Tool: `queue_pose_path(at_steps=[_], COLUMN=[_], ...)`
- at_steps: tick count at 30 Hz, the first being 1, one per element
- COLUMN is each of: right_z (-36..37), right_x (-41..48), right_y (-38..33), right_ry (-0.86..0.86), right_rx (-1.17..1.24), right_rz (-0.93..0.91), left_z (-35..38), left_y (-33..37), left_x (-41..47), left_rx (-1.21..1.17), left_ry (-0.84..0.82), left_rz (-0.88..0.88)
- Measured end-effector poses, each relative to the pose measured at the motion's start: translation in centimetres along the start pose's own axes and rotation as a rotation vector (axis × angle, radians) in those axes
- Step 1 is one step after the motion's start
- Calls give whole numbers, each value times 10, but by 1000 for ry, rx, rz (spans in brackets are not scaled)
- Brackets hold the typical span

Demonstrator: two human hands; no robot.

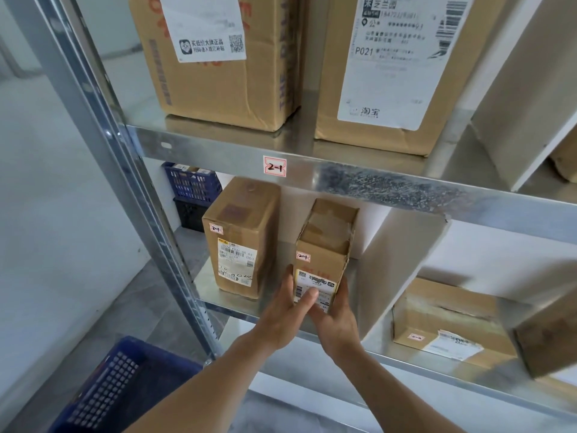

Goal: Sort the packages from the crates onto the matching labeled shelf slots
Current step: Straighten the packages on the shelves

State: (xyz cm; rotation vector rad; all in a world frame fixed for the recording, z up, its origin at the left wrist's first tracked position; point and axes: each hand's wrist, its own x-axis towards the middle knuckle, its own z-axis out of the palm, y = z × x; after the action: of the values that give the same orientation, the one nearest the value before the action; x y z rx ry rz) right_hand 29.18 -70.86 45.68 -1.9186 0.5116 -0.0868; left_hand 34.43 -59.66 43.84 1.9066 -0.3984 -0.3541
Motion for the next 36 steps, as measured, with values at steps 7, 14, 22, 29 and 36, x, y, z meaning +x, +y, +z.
queue_pose_path(at_steps=[7, 14, 22, 29, 36], right_z=[-3, 1, 7, 7, 13], right_x=[0, -19, -37, -48, -52], right_y=[-4, -6, -2, -10, -11], right_ry=[0, 17, 48, 2, -11], right_rx=[-14, -76, -186, -227, -257], right_rz=[9, 93, 120, 97, 43], left_z=[-2, -18, -30, -36, -45], left_y=[-6, 3, 7, 2, -7], left_x=[3, -14, -37, -49, -58], left_rx=[19, 64, 121, 187, 142], left_ry=[-27, -16, -29, 8, 34], left_rz=[-44, -40, -146, -113, -111])
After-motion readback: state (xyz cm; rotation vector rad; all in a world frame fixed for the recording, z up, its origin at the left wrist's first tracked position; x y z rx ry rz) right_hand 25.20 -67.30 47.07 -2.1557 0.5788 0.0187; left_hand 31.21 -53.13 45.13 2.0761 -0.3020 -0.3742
